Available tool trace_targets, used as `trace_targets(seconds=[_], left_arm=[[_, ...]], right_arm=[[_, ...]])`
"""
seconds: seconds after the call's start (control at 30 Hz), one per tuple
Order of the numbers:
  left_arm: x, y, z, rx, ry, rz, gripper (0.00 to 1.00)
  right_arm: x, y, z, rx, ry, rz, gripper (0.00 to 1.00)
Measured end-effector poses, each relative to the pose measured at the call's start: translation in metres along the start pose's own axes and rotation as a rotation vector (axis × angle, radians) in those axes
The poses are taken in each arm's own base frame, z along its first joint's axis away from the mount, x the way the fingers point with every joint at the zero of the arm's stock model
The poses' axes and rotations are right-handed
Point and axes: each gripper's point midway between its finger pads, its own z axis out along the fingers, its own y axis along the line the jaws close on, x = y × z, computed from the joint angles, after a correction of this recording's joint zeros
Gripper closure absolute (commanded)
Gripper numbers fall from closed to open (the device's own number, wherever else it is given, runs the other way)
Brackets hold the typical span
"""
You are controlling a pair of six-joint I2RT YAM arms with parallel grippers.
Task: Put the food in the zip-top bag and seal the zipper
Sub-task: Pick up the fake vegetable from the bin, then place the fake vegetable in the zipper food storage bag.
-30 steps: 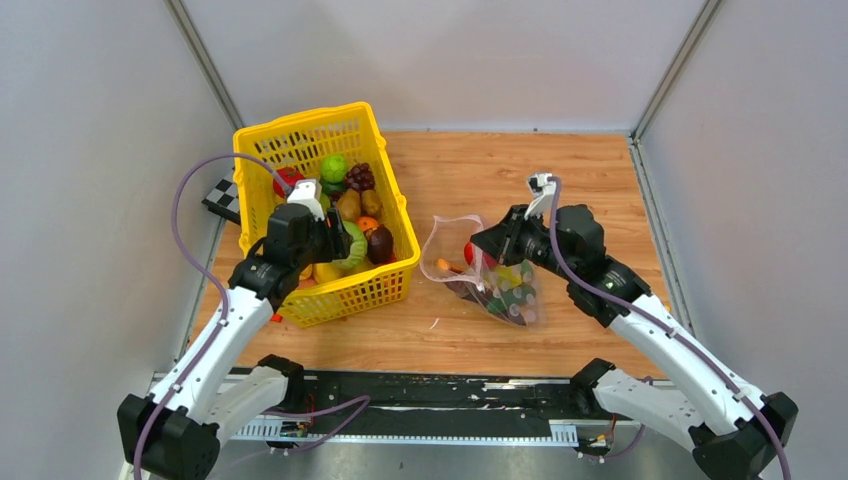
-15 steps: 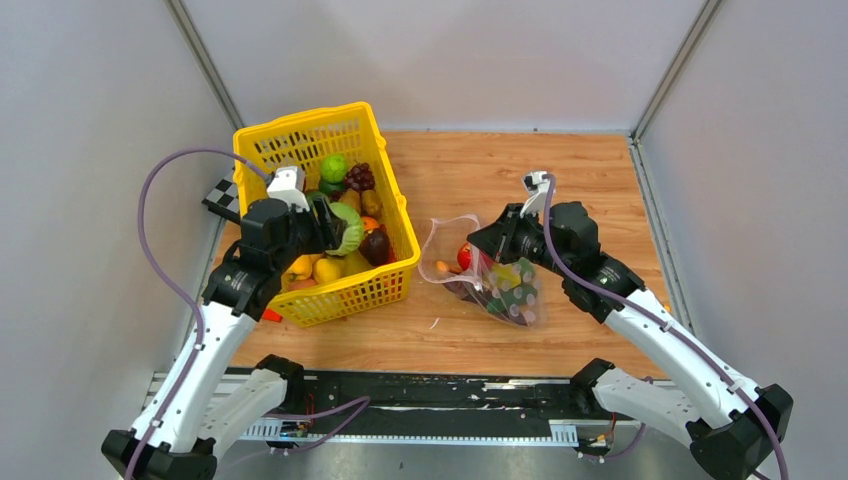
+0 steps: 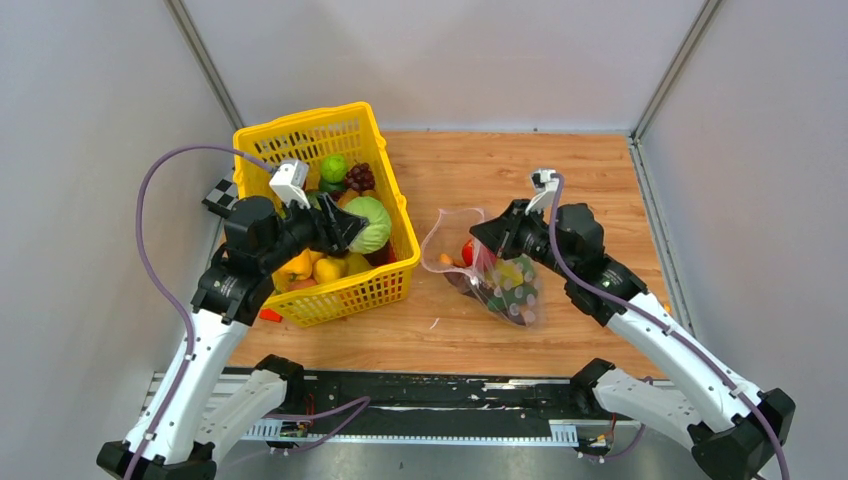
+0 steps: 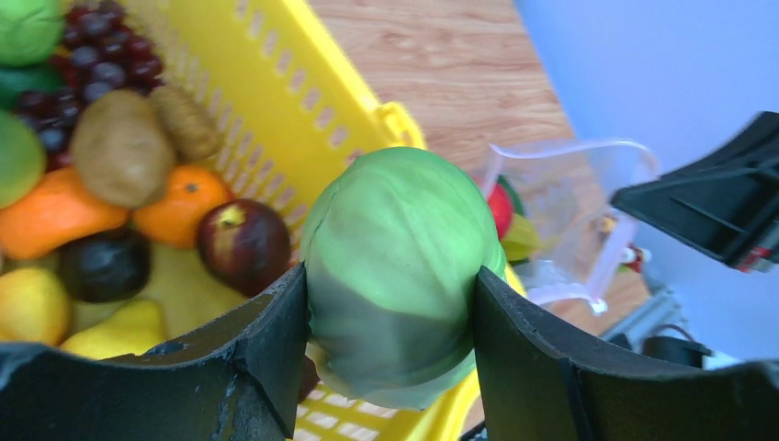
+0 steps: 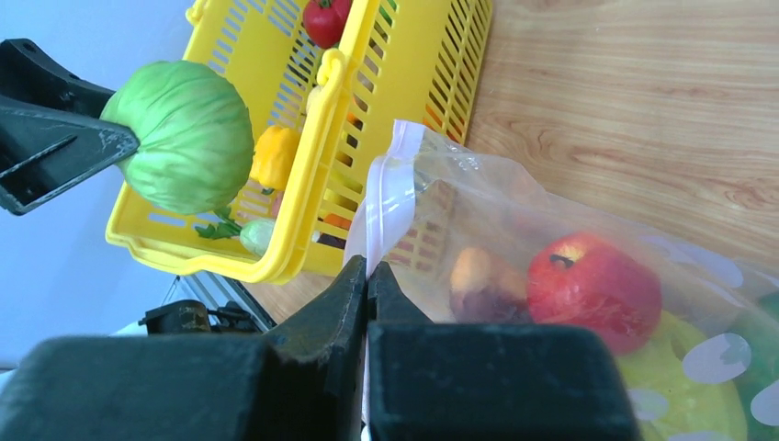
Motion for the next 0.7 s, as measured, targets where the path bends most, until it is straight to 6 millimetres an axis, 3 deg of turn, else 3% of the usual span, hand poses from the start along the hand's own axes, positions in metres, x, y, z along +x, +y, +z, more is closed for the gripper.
trace_targets(seconds=[0.1, 0.43, 0.7], left_arm=[[-0.007, -0.020, -0.001, 0.098, -0.018, -0.020, 0.56], [-0.031, -0.059, -0.012, 0.281, -0.095, -0.030, 0.54], [-0.037, -0.086, -0.019, 0.404, -0.136, -0.053, 0.53]], right_arm=[[-0.007, 0.002, -0.004, -0.009, -0.040, -0.002, 1.00], [-0.019, 0.003, -0.009, -0.004, -0.105, -0.004, 1.00], [0.002, -0.008, -0.018, -0.031, -0.137, 0.041, 1.00]])
